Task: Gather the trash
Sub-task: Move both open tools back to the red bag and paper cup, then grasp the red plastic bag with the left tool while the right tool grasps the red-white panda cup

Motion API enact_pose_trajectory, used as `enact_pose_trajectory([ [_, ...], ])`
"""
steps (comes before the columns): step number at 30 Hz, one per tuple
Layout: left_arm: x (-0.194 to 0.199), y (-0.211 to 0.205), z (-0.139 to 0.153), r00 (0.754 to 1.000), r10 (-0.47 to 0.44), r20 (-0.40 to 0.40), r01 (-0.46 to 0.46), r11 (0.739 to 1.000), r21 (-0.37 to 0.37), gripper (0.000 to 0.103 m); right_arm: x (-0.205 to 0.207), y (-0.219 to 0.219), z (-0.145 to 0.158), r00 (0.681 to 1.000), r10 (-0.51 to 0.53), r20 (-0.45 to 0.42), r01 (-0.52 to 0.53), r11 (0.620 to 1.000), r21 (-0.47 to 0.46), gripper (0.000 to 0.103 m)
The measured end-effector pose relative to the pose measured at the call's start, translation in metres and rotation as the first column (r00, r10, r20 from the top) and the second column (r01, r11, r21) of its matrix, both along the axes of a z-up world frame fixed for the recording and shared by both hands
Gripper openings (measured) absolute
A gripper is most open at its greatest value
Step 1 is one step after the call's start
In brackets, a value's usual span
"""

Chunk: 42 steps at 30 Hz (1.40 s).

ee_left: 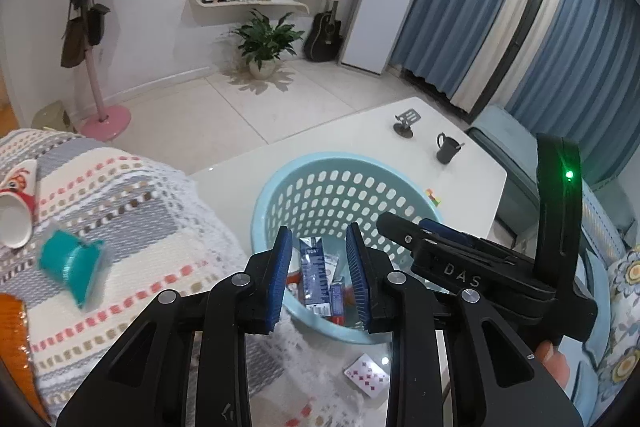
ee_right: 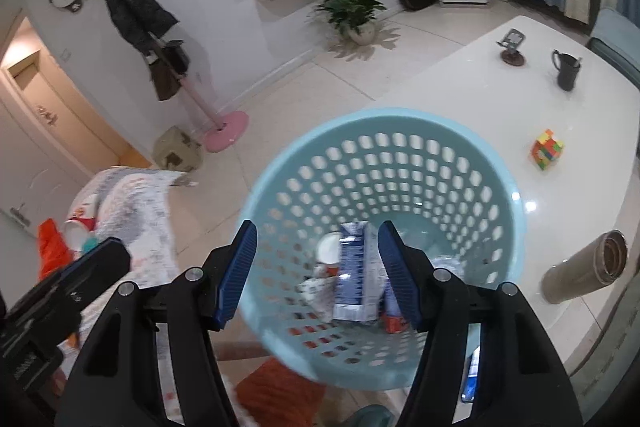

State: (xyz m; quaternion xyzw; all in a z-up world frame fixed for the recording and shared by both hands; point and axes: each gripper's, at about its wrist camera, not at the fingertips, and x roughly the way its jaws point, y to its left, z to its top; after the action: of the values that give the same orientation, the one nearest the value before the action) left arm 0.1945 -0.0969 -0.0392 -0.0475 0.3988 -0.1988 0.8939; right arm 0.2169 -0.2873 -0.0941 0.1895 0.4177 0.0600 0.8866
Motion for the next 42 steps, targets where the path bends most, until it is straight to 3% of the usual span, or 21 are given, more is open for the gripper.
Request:
enact_pose_trajectory([
  [4,-0.011,0.019,0.019,0.998,0.043,0.045,-0.042,0.999,-0.019,0.04,-0.006,0.025,0.025,0.998,0.045,0.052,-0.043,0.998,-0.037,0.059],
  [13,-0.04,0.076,0.062,0.98,0.142,0.14,-0.134,0.989,-0.062,0.05,-0.014,0.091,0.062,0.981,0.158,0.115,-0.148,0.984,-0.095,0.059],
  [15,-0.049,0.093,0.072,0.972,0.171,0.163,-0.163,0.985,-0.061,0.056,-0.014,0.103,0.065,0.977,0.181,0.117,-0.169,0.98,-0.104,0.059],
  [19,-0.065,0.13,0.083,0.956,0.229,0.183,-0.22,0.973,-0.069,0.08,-0.014,0.132,0.069,0.97,0.217,0.112,-0.206,0.973,-0.103,0.059],
  [23,-0.079,0.163,0.089,0.938,0.285,0.197,-0.274,0.958,-0.081,0.084,-0.016,0.162,0.074,0.962,0.251,0.104,-0.24,0.964,-0.113,0.059],
  [28,-0.087,0.215,0.084,0.915,0.37,0.162,-0.359,0.928,-0.096,0.086,-0.022,0.194,0.077,0.95,0.295,0.099,-0.278,0.948,-0.154,0.059],
  [36,-0.056,0.269,0.046,0.886,0.456,0.085,-0.46,0.888,0.031,0.086,-0.006,0.242,0.073,0.932,0.354,0.078,-0.336,0.925,-0.178,0.063],
  [42,-0.035,0.307,0.014,0.864,0.504,-0.002,-0.504,0.864,-0.02,0.086,0.017,0.281,0.071,0.917,0.39,0.086,-0.373,0.913,-0.166,0.066],
])
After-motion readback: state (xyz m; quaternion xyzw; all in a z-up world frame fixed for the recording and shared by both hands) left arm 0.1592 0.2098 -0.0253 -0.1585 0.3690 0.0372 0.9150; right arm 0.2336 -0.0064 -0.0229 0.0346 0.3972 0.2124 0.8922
